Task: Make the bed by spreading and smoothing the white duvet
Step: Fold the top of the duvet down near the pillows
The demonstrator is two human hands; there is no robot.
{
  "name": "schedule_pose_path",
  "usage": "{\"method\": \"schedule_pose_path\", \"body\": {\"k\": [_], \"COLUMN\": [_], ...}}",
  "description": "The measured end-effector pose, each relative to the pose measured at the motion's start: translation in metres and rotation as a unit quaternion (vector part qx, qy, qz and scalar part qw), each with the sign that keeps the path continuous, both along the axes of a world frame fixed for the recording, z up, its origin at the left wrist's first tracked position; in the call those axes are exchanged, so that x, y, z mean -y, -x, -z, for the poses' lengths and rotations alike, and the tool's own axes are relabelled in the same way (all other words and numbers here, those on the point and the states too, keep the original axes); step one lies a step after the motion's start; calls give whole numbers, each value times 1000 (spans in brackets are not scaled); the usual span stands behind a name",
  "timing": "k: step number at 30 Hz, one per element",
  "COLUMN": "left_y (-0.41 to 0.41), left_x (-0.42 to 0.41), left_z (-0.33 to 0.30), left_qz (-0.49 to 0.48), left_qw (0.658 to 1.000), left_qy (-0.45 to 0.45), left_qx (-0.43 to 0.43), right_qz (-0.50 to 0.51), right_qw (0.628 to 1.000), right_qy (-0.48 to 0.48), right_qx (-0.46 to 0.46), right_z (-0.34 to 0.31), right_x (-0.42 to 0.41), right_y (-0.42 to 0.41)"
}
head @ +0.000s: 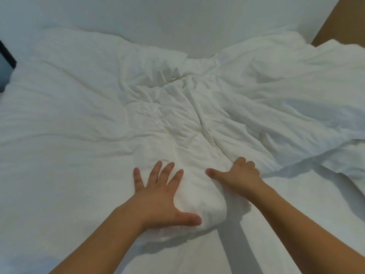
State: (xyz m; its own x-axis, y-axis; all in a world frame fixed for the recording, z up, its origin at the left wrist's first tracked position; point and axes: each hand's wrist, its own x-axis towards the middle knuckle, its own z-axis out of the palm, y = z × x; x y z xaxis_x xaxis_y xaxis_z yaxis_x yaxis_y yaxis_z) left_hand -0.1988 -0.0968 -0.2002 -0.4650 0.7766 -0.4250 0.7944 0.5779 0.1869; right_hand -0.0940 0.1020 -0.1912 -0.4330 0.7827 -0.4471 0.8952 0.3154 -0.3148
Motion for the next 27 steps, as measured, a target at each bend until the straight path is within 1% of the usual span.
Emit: {"method": "schedule_pose_path", "body": {"k": [1,3,5,7,9,10,11,13,14,16,17,18,19,21,22,23,25,27], "left_y": [-8,-24,-35,-42,-48,-50,-51,-51,-51,-47,-44,-40,-36,-29,-25,-22,-19,-24], "left_x": [3,10,17,19,17,15,13,11,12,17,17,17,12,-15,-35,-59,-114,-174], "left_z": [1,1,3,2,-5,-12,-18,-30,-33,-35,-37,-40,-47,-78,-100,-125,-176,-223], "left_qz": [11,22,6,-22,-73,-101,-117,-128,-134,-160,-173,-190,-208,-242,-250,-248,-221,-193], "left_qw": [1000,998,995,990,971,962,957,959,958,954,954,954,950,919,902,888,863,843], "left_qy": [16,36,10,-87,-209,-242,-246,-182,-143,-98,-98,-117,-165,-293,-340,-377,-448,-496], "left_qx": [-12,-56,-98,-113,-89,-82,-99,-177,-209,-233,-226,-200,-164,-102,-88,-83,-80,-76], "right_qz": [26,88,103,94,103,116,131,151,148,124,106,80,39,-16,-29,-34,-51,-51], "right_qw": [998,980,959,942,926,917,903,876,873,889,902,913,923,925,917,907,907,907], "right_qy": [35,147,240,299,326,328,329,329,320,295,267,239,214,174,181,154,74,14], "right_qx": [-38,-101,-112,-120,-157,-197,-244,-320,-338,-328,-323,-322,-319,-337,-355,-390,-411,-417], "right_z": [-1,-3,-6,-10,-26,-39,-56,-88,-101,-120,-132,-144,-156,-201,-228,-257,-312,-368], "right_x": [3,10,22,27,22,17,13,6,4,-2,-6,-9,-15,-29,-43,-68,-112,-154], "right_y": [-7,-20,-31,-34,-27,-21,-15,-8,-6,-5,-4,0,6,15,16,16,2,-21]}}
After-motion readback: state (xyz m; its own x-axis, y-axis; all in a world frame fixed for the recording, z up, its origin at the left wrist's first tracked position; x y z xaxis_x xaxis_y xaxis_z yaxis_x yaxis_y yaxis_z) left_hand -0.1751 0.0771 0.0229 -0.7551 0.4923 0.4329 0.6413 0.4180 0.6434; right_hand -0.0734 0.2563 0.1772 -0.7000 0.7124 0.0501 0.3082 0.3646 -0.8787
